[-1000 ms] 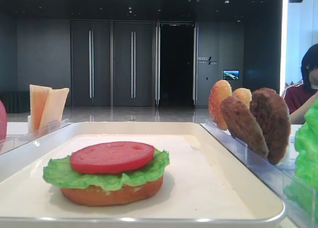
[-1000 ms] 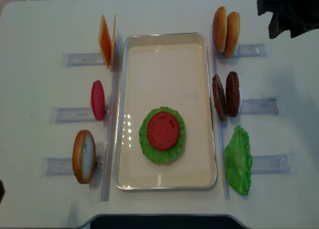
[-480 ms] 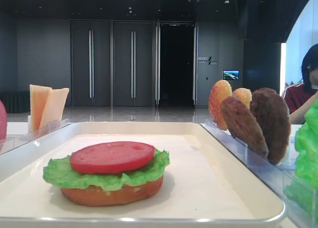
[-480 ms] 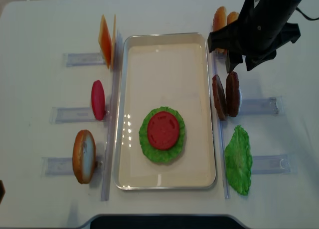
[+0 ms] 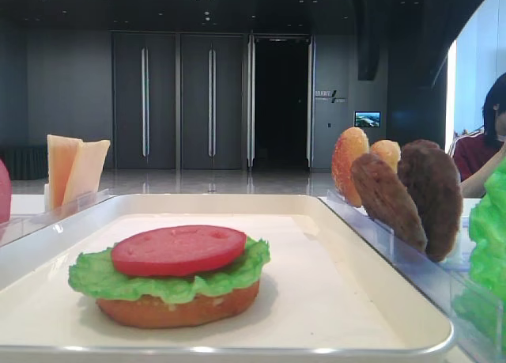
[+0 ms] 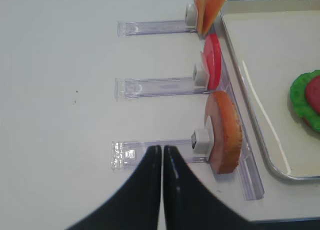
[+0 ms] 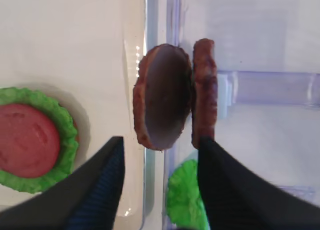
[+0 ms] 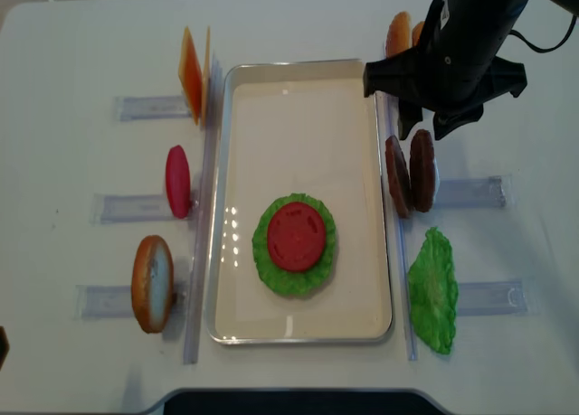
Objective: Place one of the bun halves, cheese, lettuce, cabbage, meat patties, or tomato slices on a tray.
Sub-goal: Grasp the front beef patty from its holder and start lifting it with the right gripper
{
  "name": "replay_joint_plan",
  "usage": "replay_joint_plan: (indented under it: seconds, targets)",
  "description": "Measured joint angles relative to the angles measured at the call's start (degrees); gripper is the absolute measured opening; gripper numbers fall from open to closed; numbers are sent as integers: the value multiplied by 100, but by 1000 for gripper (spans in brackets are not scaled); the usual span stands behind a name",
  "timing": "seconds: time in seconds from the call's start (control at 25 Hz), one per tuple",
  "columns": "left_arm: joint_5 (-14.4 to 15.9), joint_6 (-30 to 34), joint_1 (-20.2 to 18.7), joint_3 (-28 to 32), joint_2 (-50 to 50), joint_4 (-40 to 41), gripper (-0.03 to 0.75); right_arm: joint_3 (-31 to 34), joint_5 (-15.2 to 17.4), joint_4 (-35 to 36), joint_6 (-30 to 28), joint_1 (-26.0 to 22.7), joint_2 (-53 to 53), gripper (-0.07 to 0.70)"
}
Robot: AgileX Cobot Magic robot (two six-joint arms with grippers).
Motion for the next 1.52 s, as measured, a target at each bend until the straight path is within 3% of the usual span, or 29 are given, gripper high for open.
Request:
replay_joint_plan:
  seconds: [0.56,1.52]
  targets:
    - [0,0,0,0,0,0,-1,-11,-572,0,13,228,491,353]
    - [0,0,0,0,0,-5,-1,-11,-604,-230,13,228,835,353]
